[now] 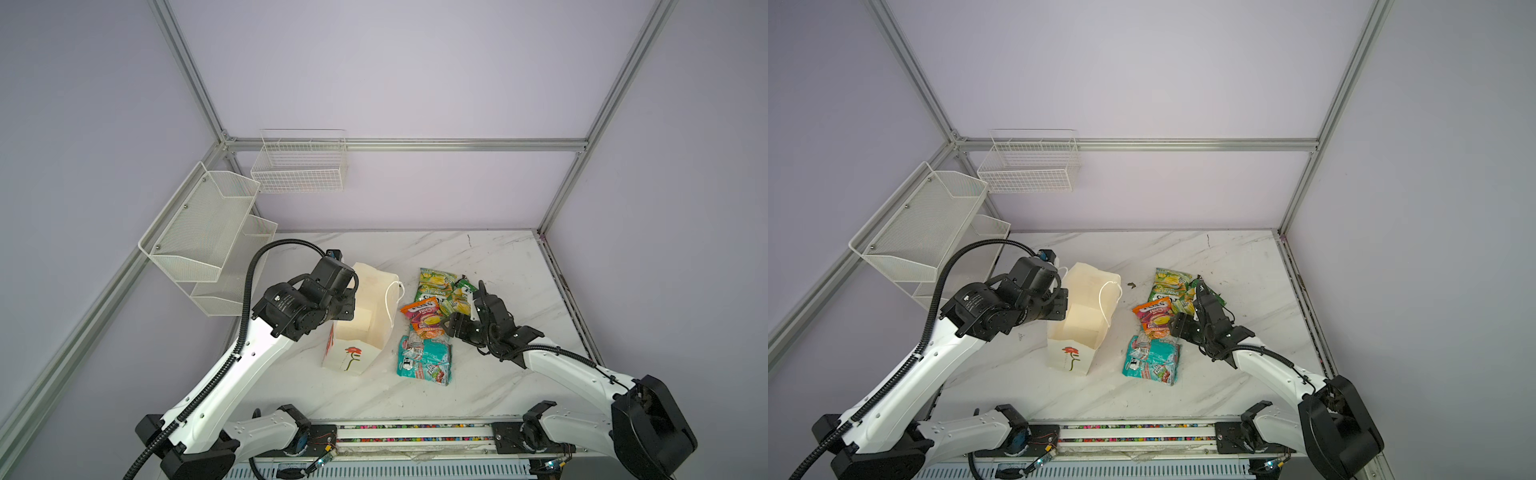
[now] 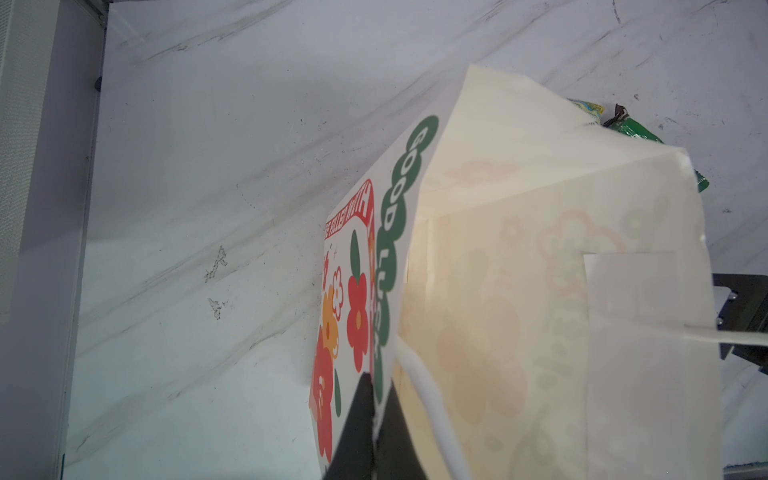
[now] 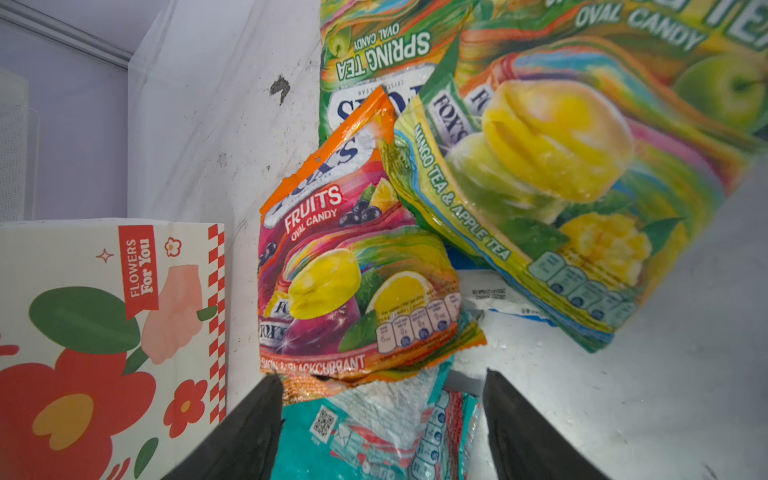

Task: Place the snacks into the paper bag
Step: 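Lower the right gripper onto the orange Fox's Fruits packet and grasp it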

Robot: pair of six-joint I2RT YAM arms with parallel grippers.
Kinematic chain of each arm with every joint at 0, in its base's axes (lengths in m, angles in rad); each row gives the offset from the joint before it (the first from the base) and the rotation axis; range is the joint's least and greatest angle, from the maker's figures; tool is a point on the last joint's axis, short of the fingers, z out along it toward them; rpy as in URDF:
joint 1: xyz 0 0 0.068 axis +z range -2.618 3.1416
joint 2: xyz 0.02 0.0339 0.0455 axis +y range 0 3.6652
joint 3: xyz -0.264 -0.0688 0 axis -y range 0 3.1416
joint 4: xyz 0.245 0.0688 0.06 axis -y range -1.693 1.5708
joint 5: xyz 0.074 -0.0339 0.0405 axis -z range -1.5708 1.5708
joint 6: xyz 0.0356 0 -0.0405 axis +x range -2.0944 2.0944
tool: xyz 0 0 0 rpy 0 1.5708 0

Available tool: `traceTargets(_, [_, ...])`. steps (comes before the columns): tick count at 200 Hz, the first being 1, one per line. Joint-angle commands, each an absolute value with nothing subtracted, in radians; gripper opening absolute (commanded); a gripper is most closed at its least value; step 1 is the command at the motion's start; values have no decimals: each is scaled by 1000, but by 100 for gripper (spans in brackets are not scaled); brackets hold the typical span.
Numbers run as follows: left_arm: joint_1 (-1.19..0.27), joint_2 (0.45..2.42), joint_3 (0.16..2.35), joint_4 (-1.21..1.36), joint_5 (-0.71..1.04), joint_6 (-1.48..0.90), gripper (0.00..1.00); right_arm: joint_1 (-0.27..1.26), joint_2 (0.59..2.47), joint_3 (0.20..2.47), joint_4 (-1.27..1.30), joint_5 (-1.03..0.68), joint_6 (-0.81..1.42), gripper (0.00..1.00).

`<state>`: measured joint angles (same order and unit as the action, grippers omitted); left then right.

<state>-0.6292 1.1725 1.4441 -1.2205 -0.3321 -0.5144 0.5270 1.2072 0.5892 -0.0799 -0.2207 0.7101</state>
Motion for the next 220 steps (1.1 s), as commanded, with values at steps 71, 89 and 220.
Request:
traceTargets(71, [-669,1246,1487,-1244,-420,-523,0,526,1295,549,66,-248,771,68])
traceTargets(89, [-678,1257,1493,-1241,-423,-526,0,526,1321,552,84,-247,781,68])
traceTargets(220, [-696,1292,1708,-1392,-538,-462,0,526,1347,512,206,-222,870,39])
